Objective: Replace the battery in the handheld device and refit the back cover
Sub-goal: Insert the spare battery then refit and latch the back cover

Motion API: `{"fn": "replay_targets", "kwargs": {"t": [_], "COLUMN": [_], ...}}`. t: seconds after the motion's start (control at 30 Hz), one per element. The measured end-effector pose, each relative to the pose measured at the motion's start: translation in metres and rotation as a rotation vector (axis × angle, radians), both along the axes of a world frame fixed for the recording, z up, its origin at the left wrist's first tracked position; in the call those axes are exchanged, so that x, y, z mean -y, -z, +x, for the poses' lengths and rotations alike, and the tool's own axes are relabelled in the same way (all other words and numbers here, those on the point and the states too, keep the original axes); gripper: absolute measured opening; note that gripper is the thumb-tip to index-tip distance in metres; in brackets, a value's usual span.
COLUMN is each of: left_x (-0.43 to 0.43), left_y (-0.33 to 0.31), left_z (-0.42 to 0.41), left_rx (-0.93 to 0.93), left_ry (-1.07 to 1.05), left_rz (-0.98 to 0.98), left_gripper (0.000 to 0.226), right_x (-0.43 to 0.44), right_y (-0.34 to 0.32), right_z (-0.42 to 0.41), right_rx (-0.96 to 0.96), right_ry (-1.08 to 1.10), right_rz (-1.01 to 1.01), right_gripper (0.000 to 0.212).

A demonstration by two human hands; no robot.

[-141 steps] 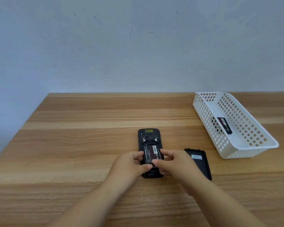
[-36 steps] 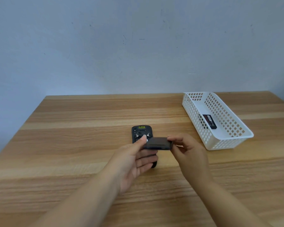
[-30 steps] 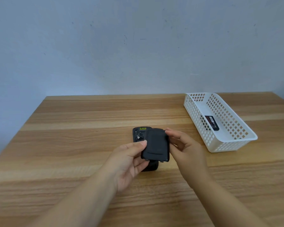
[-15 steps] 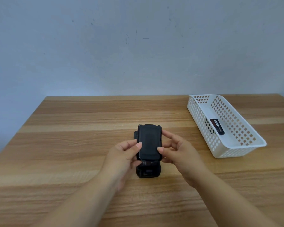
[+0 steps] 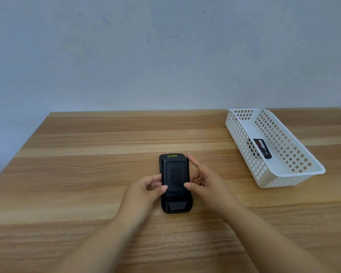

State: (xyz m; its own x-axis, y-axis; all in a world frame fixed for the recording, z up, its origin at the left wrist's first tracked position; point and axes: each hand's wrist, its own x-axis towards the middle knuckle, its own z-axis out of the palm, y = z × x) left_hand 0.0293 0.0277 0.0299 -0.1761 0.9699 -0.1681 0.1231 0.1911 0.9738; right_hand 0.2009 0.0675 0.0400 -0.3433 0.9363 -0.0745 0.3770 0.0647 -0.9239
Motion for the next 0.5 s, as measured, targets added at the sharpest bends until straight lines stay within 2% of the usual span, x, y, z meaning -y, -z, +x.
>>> {"fn": "replay_targets", "kwargs": {"t": [0.5], "left_x": [0.0026], "left_y": [0.0109], "left_z": [-0.002], "left_rx": [0.05], "left_ry": [0.01], "left_rz": [0.021], "left_gripper": [0.029], "right_x": [-0.0039], "right_y": [0.009], "right_z": [0.0076], "right_rx": [-0.063], "right_ry": [-0.053], "right_rz": [-0.055], "right_gripper": [0.071]}}
